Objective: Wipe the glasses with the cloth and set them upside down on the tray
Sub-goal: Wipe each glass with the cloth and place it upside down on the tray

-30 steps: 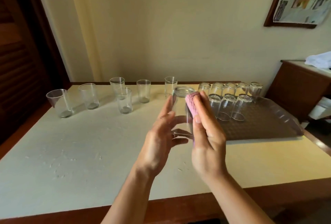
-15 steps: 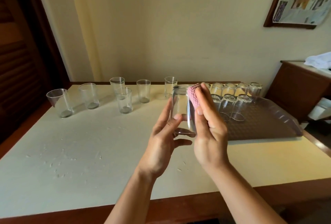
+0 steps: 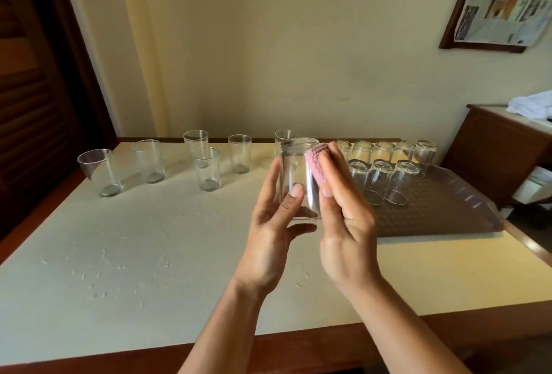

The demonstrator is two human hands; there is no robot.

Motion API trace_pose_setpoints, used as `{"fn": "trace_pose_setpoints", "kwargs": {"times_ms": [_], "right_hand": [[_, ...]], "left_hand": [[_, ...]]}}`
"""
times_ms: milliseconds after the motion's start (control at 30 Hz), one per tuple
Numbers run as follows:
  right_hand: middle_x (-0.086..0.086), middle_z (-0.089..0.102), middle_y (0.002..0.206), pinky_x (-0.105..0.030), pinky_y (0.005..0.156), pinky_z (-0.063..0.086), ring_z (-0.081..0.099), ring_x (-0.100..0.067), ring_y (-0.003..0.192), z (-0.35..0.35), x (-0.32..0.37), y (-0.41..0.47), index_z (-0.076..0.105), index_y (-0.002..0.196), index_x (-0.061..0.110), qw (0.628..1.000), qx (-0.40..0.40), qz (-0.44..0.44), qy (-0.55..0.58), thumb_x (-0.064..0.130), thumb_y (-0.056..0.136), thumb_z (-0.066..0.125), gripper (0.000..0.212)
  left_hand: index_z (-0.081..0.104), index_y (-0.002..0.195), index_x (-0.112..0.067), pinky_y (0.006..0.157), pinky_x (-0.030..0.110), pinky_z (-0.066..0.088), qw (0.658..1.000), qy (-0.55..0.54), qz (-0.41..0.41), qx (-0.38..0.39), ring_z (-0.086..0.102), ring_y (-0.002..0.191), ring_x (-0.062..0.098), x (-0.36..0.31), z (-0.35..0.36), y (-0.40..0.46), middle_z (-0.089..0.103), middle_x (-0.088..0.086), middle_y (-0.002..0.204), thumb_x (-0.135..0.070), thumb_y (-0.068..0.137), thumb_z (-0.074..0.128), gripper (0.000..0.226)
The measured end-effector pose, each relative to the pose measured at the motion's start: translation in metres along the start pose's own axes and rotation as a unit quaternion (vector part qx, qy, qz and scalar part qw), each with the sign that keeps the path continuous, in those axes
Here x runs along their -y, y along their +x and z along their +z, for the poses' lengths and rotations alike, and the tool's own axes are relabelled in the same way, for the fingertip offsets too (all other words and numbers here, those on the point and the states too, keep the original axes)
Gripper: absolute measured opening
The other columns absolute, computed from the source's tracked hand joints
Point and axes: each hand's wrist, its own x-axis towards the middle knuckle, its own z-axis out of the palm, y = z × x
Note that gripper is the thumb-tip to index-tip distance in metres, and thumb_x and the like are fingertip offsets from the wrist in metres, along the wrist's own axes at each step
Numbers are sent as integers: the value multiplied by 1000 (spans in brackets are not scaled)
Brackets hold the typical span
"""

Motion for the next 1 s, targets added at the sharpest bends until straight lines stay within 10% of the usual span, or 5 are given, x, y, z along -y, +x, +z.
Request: {"fn": "trace_pose_setpoints", "kwargs": {"times_ms": [200, 533, 800, 1000], "right_hand": [[-15, 41, 159, -38, 121, 35, 37, -25, 150, 5, -3, -29, 47, 144, -5, 1000, 8, 0, 17, 10, 108, 42, 39], [-16, 40, 159, -31, 121, 34, 36, -21, 151, 7, 3, -24, 47, 144, -4, 999, 22, 12, 26, 4, 107, 43, 39], [-11, 43, 158, -35, 122, 33, 38, -21, 150, -3, -5, 7, 45, 146, 4, 1000, -6, 11, 5, -1, 105, 44, 42], [-11, 44, 158, -35, 120, 37, 39, -22, 149, 5, -4, -28, 48, 144, -2, 1000, 11, 20, 13, -2, 103, 46, 42]], "left_hand": [[47, 152, -34, 95, 49, 54, 1000, -17, -14, 17, 66, 101, 27, -6, -4, 3, 71, 11, 129, -47, 102, 46, 52], [65, 130, -12, 87, 52, 39, 997, -39, 29, -65, 51, 96, 36, -5, 4, 10, 65, 17, 107, -44, 96, 65, 47], [38, 155, -40, 81, 40, 54, 1000, -6, 2, 18, 66, 86, 21, 2, 5, -2, 71, 14, 125, -38, 95, 54, 62], [65, 131, -35, 87, 38, 57, 998, -39, 41, -5, 71, 99, 23, -6, 6, 5, 72, 10, 121, -38, 94, 64, 38]]}}
